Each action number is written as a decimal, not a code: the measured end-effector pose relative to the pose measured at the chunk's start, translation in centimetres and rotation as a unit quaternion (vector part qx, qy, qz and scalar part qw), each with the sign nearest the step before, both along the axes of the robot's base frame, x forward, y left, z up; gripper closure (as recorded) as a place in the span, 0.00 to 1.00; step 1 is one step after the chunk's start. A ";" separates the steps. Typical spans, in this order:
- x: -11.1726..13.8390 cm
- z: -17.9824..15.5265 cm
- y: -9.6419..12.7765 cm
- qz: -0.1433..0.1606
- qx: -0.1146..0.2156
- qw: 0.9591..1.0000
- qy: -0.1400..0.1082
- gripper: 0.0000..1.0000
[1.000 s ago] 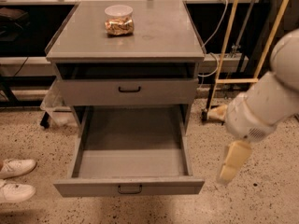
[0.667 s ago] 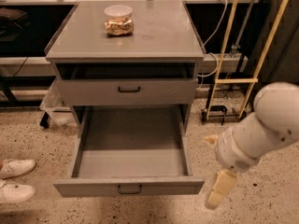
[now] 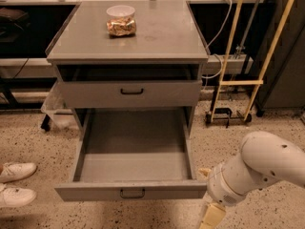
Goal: Close middle drawer
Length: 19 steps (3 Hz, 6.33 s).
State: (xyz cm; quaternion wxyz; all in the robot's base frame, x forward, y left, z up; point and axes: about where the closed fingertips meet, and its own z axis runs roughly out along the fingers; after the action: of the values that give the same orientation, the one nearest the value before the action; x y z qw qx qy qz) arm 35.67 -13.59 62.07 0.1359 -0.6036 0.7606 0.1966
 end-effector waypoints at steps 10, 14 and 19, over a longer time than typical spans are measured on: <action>17.1 -21.8 12.5 -0.036 -0.054 0.996 -0.063 0.00; 28.8 -23.2 14.6 -0.101 -0.086 0.986 -0.101 0.00; 38.3 -26.7 9.1 -0.190 -0.139 0.968 -0.087 0.00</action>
Offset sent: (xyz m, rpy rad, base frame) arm 0.0198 0.0325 -0.1140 -0.0516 -0.0128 0.0693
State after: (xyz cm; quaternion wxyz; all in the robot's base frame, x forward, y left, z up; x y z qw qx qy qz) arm 74.02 -4.49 35.33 0.1507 -0.4759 0.8665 0.0063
